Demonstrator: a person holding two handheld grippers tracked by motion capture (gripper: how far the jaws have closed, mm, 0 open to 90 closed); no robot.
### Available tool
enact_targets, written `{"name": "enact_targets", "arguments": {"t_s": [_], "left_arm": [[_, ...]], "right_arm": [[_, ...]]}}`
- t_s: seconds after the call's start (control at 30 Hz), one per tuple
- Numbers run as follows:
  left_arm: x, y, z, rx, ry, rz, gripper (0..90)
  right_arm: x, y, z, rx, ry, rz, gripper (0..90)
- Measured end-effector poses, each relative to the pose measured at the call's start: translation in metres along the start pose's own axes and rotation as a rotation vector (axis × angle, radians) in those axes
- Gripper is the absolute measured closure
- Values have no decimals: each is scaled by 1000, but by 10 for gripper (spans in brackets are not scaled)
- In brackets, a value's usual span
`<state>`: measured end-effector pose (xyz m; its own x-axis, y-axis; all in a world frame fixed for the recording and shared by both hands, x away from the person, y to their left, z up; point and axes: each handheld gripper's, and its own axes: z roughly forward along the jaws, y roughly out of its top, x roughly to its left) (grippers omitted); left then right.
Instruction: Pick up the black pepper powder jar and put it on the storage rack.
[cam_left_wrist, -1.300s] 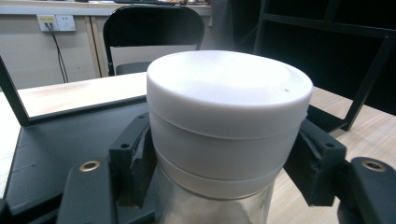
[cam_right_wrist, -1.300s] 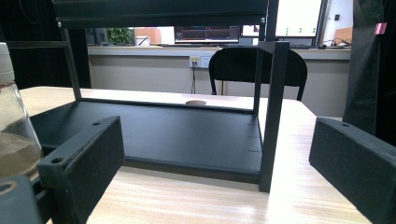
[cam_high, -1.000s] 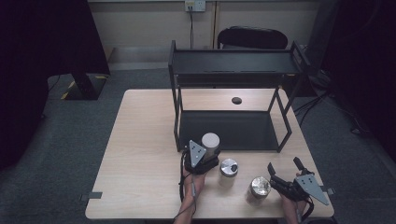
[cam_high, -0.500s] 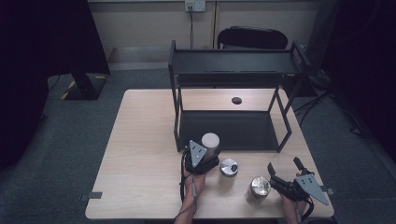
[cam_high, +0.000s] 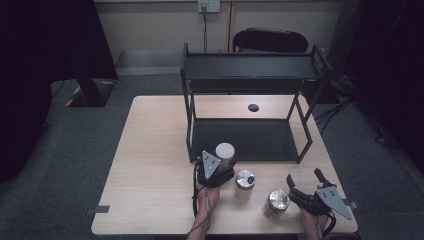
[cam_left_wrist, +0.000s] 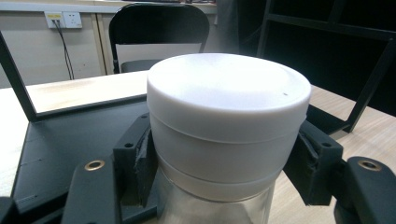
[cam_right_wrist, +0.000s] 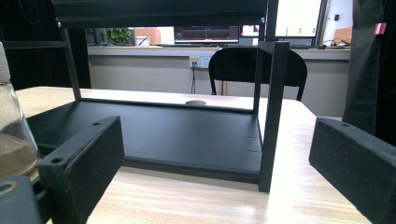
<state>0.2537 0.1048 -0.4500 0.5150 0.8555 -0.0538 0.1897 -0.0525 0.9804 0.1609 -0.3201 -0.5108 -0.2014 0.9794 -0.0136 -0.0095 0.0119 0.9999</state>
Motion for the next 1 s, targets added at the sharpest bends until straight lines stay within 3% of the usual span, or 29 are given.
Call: {"name": "enact_targets", "arguments": {"t_s": [1.0], "left_arm": [[4, 11, -9, -6, -9, 21, 343]], "right_arm": [[1, 0, 0, -2, -2, -2, 24]]}}
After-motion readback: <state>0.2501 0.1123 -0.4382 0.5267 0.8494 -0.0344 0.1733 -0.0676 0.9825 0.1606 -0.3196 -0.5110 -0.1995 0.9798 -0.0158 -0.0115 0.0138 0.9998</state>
